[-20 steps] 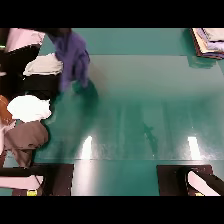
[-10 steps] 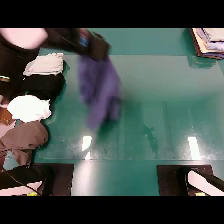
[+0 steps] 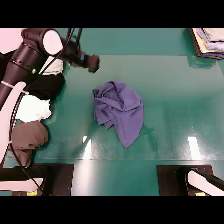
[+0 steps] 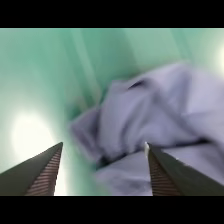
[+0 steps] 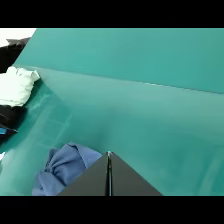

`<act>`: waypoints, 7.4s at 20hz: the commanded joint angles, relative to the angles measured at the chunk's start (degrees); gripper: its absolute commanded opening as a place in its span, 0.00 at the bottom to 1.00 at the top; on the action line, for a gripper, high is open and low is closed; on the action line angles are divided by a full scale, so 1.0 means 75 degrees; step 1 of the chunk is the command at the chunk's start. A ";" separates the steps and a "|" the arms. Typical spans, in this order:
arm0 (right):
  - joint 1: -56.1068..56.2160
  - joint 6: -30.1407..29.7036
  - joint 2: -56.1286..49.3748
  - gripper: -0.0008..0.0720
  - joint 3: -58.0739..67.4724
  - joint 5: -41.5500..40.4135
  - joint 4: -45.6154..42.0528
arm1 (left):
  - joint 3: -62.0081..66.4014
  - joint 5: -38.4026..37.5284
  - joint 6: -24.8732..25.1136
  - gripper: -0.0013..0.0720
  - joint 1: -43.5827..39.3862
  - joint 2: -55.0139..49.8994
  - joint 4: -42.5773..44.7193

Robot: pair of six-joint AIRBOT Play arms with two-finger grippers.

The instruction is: Fold the shirts.

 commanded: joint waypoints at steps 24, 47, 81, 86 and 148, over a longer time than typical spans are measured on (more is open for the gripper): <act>0.0481 0.0787 0.0382 0.03 -0.1236 0.1148 -0.1673 | -0.0994 0.1574 0.0536 0.05 0.1317 -0.1338 -0.1667; 0.6286 0.0484 -0.3008 0.22 -0.7632 -0.5490 0.2052 | -0.0883 0.0854 0.0941 0.05 0.1530 -0.0050 -0.0653; 0.0577 0.0793 0.0323 0.03 0.0621 0.0338 -0.3628 | 0.0632 -0.0131 0.1072 0.05 0.2264 0.4141 -0.0329; 0.1323 0.0796 -0.1836 0.03 -0.0740 0.0157 -0.4301 | -0.1058 0.0364 0.1113 0.05 0.2264 0.1559 -0.0772; -0.0519 0.0539 0.2521 0.03 -0.6070 -0.1137 -0.1985 | -0.3439 0.0705 0.1848 0.05 0.3034 0.5525 -0.2646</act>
